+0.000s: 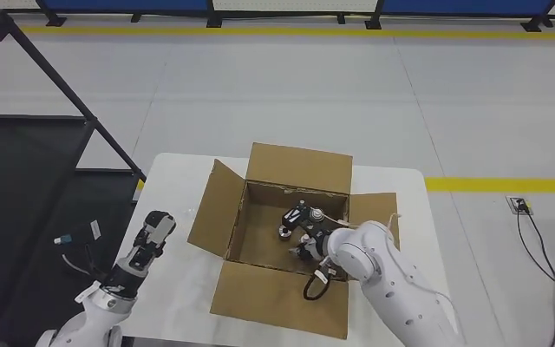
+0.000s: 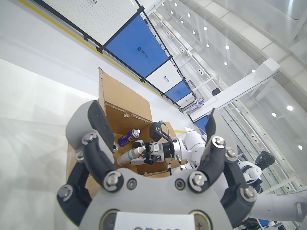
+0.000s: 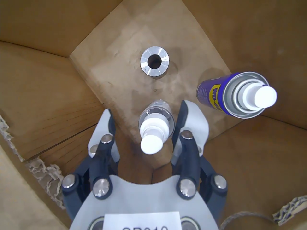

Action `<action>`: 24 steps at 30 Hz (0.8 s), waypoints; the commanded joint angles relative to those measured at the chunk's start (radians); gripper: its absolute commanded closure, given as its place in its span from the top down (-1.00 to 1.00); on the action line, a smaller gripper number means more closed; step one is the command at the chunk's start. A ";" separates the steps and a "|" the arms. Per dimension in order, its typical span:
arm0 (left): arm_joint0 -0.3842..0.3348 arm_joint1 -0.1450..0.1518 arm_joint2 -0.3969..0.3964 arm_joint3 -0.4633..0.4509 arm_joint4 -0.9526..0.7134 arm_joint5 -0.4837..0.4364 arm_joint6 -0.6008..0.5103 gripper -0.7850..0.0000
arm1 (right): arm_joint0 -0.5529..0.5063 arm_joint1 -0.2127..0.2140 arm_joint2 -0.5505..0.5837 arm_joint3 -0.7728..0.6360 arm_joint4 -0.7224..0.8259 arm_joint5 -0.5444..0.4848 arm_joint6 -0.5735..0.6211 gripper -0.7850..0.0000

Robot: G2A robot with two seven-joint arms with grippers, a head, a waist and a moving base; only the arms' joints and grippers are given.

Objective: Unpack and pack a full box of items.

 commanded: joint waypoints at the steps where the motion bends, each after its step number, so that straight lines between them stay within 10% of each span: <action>1: -0.001 0.001 0.000 0.000 -0.001 0.001 -0.001 1.00 | 0.007 -0.001 -0.005 0.011 0.000 0.005 0.002 -0.76; 10: -0.011 0.006 0.012 0.007 -0.001 0.014 0.009 1.00 | -0.079 0.027 0.102 -0.189 -0.042 0.025 -0.051 -1.00; 24: -0.029 0.011 0.050 -0.010 0.000 0.020 -0.004 1.00 | -0.570 0.090 0.619 -0.753 -0.117 0.173 -0.353 -1.00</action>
